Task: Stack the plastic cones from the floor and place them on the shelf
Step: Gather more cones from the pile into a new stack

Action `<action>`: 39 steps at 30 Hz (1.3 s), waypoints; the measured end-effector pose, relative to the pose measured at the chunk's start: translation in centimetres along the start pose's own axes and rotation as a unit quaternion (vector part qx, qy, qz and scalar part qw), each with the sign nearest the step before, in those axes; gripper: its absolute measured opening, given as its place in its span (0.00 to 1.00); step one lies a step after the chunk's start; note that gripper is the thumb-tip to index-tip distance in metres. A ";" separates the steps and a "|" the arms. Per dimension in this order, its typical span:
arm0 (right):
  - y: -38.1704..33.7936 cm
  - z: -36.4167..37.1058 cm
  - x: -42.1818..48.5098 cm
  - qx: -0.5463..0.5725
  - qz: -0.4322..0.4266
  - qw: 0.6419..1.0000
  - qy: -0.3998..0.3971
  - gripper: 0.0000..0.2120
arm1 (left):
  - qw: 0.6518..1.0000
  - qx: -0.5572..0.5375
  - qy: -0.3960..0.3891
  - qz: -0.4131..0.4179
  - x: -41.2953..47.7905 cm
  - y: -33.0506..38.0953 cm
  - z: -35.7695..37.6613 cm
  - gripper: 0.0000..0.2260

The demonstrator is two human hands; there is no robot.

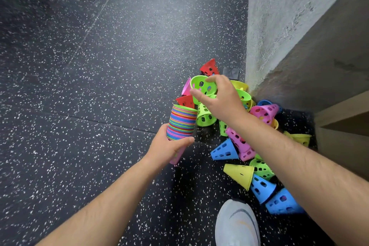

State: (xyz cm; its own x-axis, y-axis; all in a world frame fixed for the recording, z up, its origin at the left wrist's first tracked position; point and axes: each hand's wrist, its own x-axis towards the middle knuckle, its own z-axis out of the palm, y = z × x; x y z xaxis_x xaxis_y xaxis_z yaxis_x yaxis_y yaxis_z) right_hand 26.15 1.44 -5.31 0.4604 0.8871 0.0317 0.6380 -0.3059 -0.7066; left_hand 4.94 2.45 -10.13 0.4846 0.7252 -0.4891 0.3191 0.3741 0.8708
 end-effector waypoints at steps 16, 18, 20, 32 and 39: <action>-1.7 -0.2 3.6 0.104 0.074 0.971 -0.201 0.19 | 0.999 -0.020 -0.017 0.038 4.7 4.6 0.7 0.20; -0.9 -0.8 5.6 0.105 0.058 0.982 -0.146 0.17 | 0.999 -0.009 -0.009 0.042 6.2 5.3 1.0 0.23; 0.6 -1.2 8.2 0.026 0.039 0.995 -0.088 0.17 | 0.998 -0.001 -0.006 0.056 7.9 5.9 1.3 0.26; 8.8 1.2 17.3 -0.288 0.003 0.945 -0.157 0.23 | 0.997 -0.013 -0.054 0.045 13.2 7.8 1.6 0.25; 8.6 0.7 16.9 -0.102 0.016 0.995 0.011 0.06 | 0.998 -0.016 -0.049 0.042 12.7 7.1 1.0 0.24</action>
State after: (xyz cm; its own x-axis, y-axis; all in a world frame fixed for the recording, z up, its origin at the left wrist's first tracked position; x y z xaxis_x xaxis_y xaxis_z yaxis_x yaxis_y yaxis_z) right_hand 38.99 14.01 -11.36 0.4952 0.8683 0.0285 0.7332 -0.4001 -0.5498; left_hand 14.18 13.74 -10.19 0.5863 0.6957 -0.4150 0.2477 0.3338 0.9095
